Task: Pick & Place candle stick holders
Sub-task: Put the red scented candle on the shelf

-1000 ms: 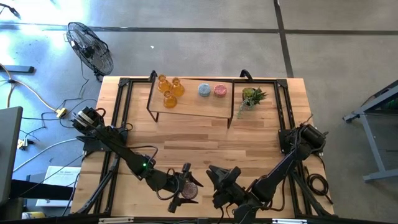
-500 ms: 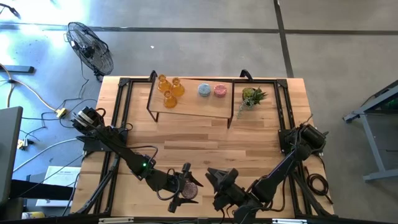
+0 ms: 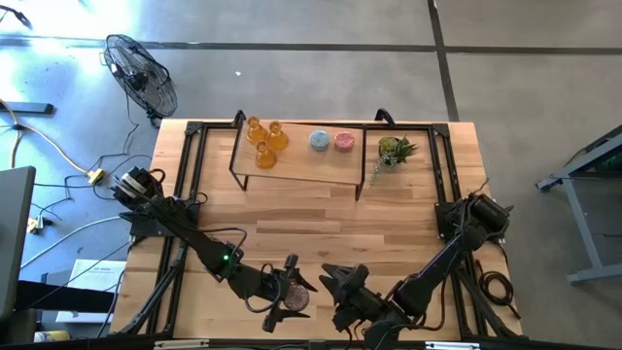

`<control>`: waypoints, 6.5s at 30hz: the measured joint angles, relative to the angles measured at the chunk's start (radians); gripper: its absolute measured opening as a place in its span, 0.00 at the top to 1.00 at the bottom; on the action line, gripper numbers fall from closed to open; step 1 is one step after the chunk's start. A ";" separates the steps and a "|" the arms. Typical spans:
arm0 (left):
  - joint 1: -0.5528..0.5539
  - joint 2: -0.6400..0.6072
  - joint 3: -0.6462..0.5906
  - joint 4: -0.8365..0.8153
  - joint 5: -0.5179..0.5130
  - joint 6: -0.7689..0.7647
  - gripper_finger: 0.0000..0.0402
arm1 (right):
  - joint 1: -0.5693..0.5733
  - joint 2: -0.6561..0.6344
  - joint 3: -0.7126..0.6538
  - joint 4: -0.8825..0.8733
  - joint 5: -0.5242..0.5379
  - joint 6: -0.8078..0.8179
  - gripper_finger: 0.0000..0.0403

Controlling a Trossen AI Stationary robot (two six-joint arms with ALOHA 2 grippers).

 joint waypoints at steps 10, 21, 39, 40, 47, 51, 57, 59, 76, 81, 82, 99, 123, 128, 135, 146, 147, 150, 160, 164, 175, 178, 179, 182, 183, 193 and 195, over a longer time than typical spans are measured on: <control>0.000 0.000 0.000 0.014 0.026 -0.015 0.31 | -0.031 0.033 -0.001 -0.006 -0.143 -0.163 0.24; 0.001 0.000 0.000 0.001 0.018 -0.015 0.31 | 0.019 0.075 -0.001 0.235 -0.105 -0.415 0.24; 0.041 0.000 0.000 0.004 0.042 -0.041 0.31 | -0.014 0.075 -0.001 0.181 -0.343 -0.431 0.24; 0.041 0.000 0.000 0.005 0.052 -0.041 0.31 | -0.015 0.075 -0.001 0.182 -0.346 -0.438 0.24; 0.040 0.000 0.000 0.005 0.057 -0.041 0.31 | -0.017 0.075 -0.001 0.188 -0.377 -0.446 0.24; 0.040 0.000 0.000 0.006 0.068 -0.042 0.31 | -0.020 0.075 0.000 0.189 -0.380 -0.445 0.24; 0.040 0.000 0.000 0.006 0.071 -0.042 0.31 | -0.031 0.075 0.000 0.190 -0.405 -0.451 0.24; 0.040 0.000 0.000 0.006 0.071 -0.042 0.31 | -0.031 0.075 0.000 0.190 -0.405 -0.453 0.24; 0.040 0.000 0.000 0.007 0.070 -0.042 0.31 | -0.036 0.074 0.000 0.211 -0.419 -0.457 0.34; 0.040 0.001 0.000 0.006 0.071 -0.042 0.31 | -0.037 0.073 0.000 0.223 -0.428 -0.477 0.45; 0.040 0.001 0.000 0.005 0.071 -0.042 0.31 | -0.040 0.073 0.000 0.224 -0.431 -0.476 0.47; 0.040 0.001 0.000 0.022 0.066 -0.046 0.26 | -0.052 0.074 0.000 0.230 -0.434 -0.454 0.55; 0.038 -0.060 0.001 0.067 0.084 0.028 0.20 | -0.046 0.074 -0.001 0.232 -0.319 -0.427 0.55; 0.000 -0.104 0.000 0.060 0.001 0.124 0.20 | -0.039 0.074 0.000 0.233 -0.220 -0.425 0.55; -0.156 -0.189 0.001 0.055 -0.425 0.390 0.20 | -0.023 0.075 0.000 0.229 -0.112 -0.363 0.55; -0.380 -0.219 0.001 0.038 -0.906 0.484 0.20 | -0.125 0.020 -0.001 0.083 0.036 -0.228 0.55; -0.389 -0.220 0.001 0.030 -0.919 0.478 0.20 | -0.141 0.011 -0.001 0.062 0.049 -0.208 0.55; -0.407 -0.220 0.000 0.006 -0.929 0.448 0.20 | -0.195 -0.022 -0.001 -0.007 0.051 -0.124 0.56; -0.406 -0.219 0.000 -0.194 -0.924 0.239 0.20 | -0.417 -0.156 -0.001 -0.513 -0.162 0.410 0.56; -0.406 -0.219 0.000 -0.235 -0.924 0.186 0.20 | -0.485 -0.154 -0.002 -0.574 -0.196 0.427 0.56; -0.406 -0.219 0.000 -0.235 -0.914 0.136 0.20 | -0.631 -0.153 -0.135 -0.479 -0.322 0.410 0.56; -0.406 -0.219 0.000 -0.246 -0.905 0.115 0.20 | -0.662 -0.154 -0.178 -0.414 -0.326 0.396 0.56; -0.406 -0.219 0.000 -0.249 -0.895 0.113 0.20 | -0.669 -0.154 -0.188 -0.399 -0.320 0.388 0.56; -0.406 -0.219 0.000 -0.250 -0.891 0.112 0.20 | -0.688 -0.155 -0.214 -0.343 -0.323 0.350 0.56; -0.406 -0.219 0.000 -0.251 -0.890 0.112 0.20 | -0.693 -0.155 -0.223 -0.320 -0.323 0.336 0.56; -0.406 -0.219 0.000 -0.267 -0.888 0.089 0.20 | -0.708 -0.156 -0.230 -0.233 -0.386 0.252 0.51; -0.406 -0.219 0.000 -0.283 -0.880 0.075 0.20 | -0.706 -0.153 -0.232 -0.228 -0.389 0.237 0.49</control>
